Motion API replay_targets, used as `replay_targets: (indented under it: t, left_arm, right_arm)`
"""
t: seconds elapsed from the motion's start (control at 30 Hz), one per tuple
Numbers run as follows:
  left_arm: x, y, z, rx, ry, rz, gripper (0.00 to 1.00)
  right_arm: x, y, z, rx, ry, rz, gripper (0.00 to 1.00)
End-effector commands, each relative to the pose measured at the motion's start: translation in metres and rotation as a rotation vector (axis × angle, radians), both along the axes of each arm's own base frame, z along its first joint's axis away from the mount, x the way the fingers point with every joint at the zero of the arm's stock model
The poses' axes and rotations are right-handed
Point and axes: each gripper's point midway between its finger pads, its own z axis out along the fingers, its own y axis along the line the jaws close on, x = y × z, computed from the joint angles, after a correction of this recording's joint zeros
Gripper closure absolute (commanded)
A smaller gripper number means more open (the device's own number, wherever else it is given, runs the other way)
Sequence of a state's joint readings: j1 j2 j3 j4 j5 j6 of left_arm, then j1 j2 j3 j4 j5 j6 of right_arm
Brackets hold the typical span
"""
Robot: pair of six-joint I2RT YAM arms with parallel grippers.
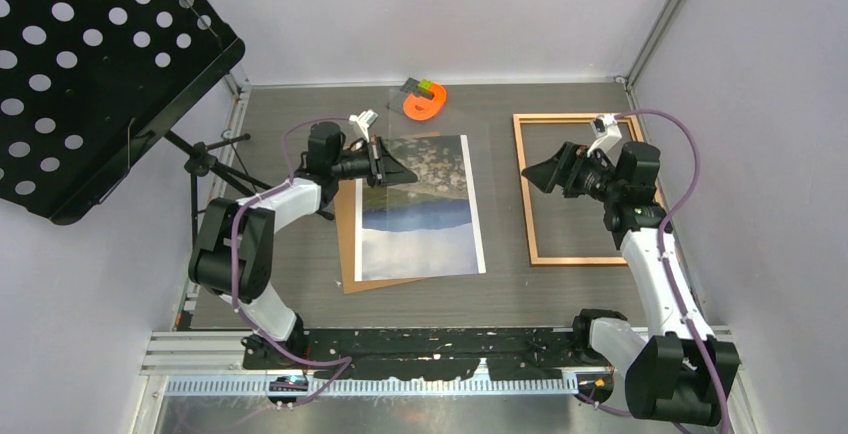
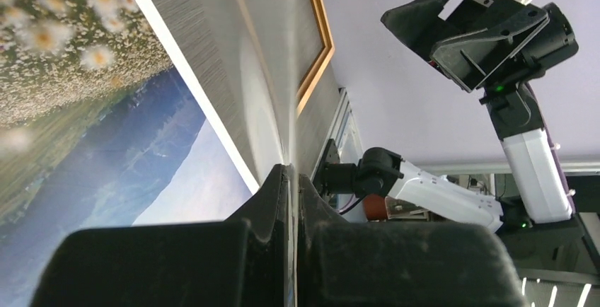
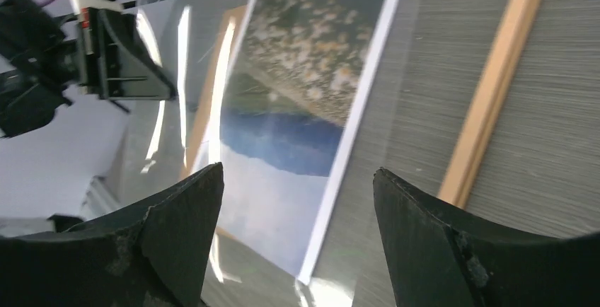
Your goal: Put the photo into the frame
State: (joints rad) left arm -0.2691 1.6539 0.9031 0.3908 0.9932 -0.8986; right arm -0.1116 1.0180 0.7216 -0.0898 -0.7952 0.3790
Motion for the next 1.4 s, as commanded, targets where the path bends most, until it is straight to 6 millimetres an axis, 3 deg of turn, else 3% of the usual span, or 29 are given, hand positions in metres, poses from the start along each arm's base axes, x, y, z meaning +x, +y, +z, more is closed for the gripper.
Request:
replay_targets:
  t: [0.0, 0.1, 0.23, 0.37, 0.57, 0.73, 0.97, 1.1, 1.27, 1.37]
  left_arm:
    - [0.007, -0.001, 0.018, -0.055, -0.027, 0.007, 1.0]
    - [0.005, -0.002, 0.022, -0.076, -0.026, -0.004, 1.0]
    - [0.003, -0.002, 0.031, -0.093, -0.035, -0.009, 1.0]
    - [0.003, 0.002, 0.044, -0.112, -0.052, -0.009, 1.0]
    - [-0.001, 0.011, 0.065, -0.125, -0.079, -0.002, 1.0]
    - [-0.005, 0.023, 0.078, -0.131, -0.084, 0.021, 1.0]
    - [-0.01, 0.03, 0.081, -0.145, -0.06, 0.04, 1.0]
    - [-0.01, 0.036, 0.092, -0.17, -0.067, 0.041, 1.0]
    - [-0.007, 0.05, 0.1, -0.174, -0.079, 0.074, 1.0]
    - [-0.005, 0.057, 0.104, -0.175, -0.092, 0.093, 1.0]
  right_arm:
    - [0.014, -0.042, 0.01, -0.219, -0.051, -0.195, 0.16]
    - [0.016, -0.067, -0.001, -0.324, 0.013, -0.296, 0.14]
    - [0.019, -0.077, -0.012, -0.389, 0.051, -0.315, 0.13]
    - [0.024, -0.082, -0.038, -0.453, 0.122, -0.305, 0.16]
    - [0.031, -0.071, -0.078, -0.572, 0.18, -0.247, 0.17]
    - [0.036, -0.045, -0.106, -0.642, 0.212, -0.165, 0.19]
    - [0.035, -0.033, -0.152, -0.697, 0.309, -0.1, 0.22]
    - [0.032, -0.029, -0.168, -0.721, 0.349, -0.075, 0.25]
    - [0.028, -0.02, -0.182, -0.729, 0.394, -0.039, 0.39]
    - [0.024, -0.012, -0.193, -0.723, 0.436, -0.008, 0.55]
